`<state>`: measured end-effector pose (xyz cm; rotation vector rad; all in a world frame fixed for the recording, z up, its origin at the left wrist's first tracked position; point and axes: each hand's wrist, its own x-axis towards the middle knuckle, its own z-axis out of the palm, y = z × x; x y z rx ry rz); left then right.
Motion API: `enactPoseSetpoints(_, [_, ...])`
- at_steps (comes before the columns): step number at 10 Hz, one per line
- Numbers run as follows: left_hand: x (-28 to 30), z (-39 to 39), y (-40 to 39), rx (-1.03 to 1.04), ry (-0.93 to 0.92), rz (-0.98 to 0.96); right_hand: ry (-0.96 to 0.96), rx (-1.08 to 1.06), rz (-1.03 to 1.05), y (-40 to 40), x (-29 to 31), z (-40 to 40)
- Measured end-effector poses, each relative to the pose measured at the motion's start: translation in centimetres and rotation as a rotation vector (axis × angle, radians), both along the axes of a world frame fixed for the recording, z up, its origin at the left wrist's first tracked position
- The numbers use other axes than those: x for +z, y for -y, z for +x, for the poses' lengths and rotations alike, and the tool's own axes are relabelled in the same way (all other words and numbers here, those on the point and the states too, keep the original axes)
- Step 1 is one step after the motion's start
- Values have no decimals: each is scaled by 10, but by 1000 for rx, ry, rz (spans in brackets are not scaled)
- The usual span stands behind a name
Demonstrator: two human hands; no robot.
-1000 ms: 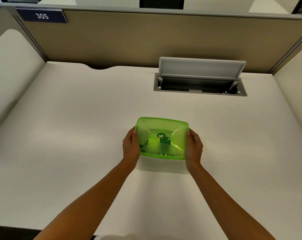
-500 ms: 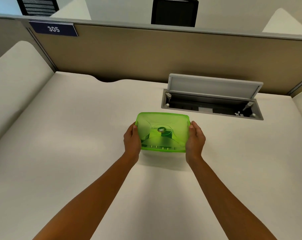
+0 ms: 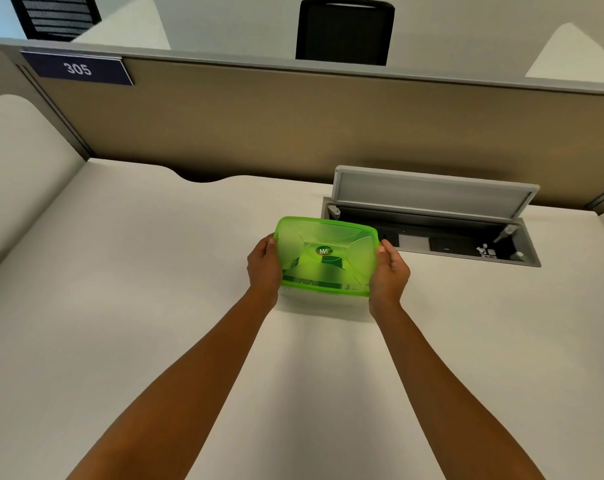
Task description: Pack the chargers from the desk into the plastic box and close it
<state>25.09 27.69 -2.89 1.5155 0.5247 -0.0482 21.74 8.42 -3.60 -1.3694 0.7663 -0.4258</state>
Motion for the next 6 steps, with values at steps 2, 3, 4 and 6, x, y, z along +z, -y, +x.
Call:
enactPoseSetpoints(2, [0, 10, -2, -43, 11, -13, -25, 13, -56, -1, 5, 8])
enactPoseSetpoints(3, [1, 8, -5, -71, 25, -3, -43, 27, -100, -2, 8, 5])
enactPoseSetpoints(4, [7, 2, -8, -158, 58, 151, -56, 69, -218, -1, 12, 3])
enactPoseSetpoints(6, [7, -31, -15, -312, 132, 543, -68, 163, -526, -6, 19, -16])
